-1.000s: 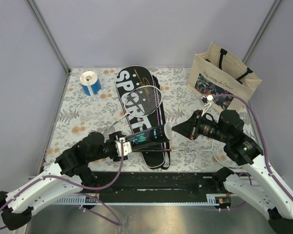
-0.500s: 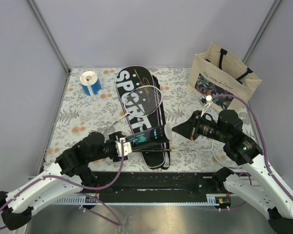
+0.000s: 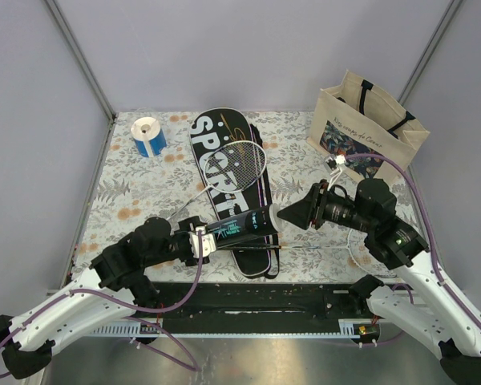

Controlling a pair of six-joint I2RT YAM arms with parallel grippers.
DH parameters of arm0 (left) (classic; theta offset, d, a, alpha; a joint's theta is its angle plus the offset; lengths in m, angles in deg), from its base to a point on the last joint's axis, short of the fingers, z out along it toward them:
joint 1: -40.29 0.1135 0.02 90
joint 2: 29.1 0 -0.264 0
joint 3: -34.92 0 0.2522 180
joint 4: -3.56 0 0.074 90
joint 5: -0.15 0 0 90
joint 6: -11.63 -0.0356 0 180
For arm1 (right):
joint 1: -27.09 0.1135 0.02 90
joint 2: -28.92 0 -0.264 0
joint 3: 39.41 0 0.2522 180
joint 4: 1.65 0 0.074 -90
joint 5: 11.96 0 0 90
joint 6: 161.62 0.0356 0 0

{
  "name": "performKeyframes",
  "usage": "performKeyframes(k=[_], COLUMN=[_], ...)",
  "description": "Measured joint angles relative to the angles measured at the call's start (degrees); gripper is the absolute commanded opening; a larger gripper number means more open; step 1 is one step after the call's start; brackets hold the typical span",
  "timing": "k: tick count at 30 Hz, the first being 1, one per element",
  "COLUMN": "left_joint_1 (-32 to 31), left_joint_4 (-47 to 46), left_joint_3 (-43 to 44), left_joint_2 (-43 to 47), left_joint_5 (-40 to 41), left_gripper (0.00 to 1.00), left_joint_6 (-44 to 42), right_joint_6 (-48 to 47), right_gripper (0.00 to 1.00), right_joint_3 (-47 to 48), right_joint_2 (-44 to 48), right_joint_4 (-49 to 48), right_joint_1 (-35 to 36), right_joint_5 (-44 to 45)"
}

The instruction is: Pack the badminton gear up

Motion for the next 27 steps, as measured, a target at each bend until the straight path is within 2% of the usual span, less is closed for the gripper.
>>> performKeyframes(k=[12, 20, 27], left_joint_1=[0.00, 0.13, 0.37], left_joint_4=[0.04, 3.23, 7.41], left_joint_3=[0.02, 2.21, 3.23], left_joint_2=[-0.70, -7.65, -9.73], left_joint_5=[-0.13, 0.07, 1.27], left_gripper=[0.00, 0.00, 0.00], left_joint_6=[1.77, 6.05, 8.44], right_joint_6=[2.71, 2.23, 0.57], right_gripper=[0.51, 0.48, 0.46], right_joint_3=[-1.55, -2.01, -1.99], right_joint_2=[-1.11, -3.85, -7.06], right_joint_4=[-5.01, -4.74, -3.78], right_joint_1=[0.20, 3.61, 6.67], right_joint_5=[-0.81, 7.06, 14.32])
